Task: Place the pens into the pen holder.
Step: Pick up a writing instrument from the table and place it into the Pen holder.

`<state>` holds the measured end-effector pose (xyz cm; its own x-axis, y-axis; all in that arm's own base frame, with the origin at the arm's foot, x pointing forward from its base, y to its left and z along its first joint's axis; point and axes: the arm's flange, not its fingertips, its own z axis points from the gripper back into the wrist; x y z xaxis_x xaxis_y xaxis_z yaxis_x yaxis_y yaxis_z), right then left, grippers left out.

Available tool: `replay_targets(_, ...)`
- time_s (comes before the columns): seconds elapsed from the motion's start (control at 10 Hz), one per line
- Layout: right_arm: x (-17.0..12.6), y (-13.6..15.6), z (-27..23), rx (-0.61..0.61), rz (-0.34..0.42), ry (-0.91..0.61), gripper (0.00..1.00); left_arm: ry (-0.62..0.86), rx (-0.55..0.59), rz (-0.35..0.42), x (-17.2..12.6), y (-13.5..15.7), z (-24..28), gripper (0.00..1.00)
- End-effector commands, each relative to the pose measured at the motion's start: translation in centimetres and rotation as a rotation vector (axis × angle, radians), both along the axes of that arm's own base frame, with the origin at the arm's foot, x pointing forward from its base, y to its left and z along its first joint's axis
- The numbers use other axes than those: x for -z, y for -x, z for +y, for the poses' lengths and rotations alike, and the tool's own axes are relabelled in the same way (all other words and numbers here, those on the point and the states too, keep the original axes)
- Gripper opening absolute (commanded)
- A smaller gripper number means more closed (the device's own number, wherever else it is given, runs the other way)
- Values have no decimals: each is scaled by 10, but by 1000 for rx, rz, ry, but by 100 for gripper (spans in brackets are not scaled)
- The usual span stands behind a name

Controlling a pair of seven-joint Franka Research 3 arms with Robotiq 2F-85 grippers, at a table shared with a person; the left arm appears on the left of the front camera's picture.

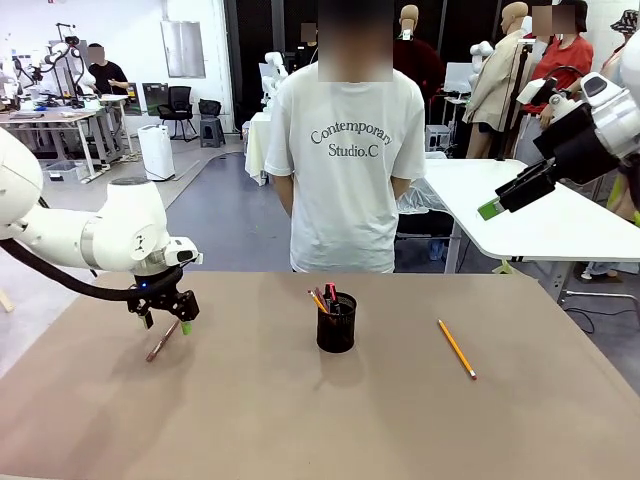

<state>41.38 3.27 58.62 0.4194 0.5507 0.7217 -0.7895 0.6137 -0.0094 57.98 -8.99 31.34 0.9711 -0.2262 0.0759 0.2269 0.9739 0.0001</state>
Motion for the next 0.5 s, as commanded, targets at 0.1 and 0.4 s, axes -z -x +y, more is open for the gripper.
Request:
replay_targets(0.1, -1, 0, 1, 4, 7, -25, 100, 36, 7, -5, 8, 3, 6, 100)
replay_targets(0.4, -1, 0, 1, 4, 7, -25, 100, 20, 12, -18, 13, 0, 11, 74)
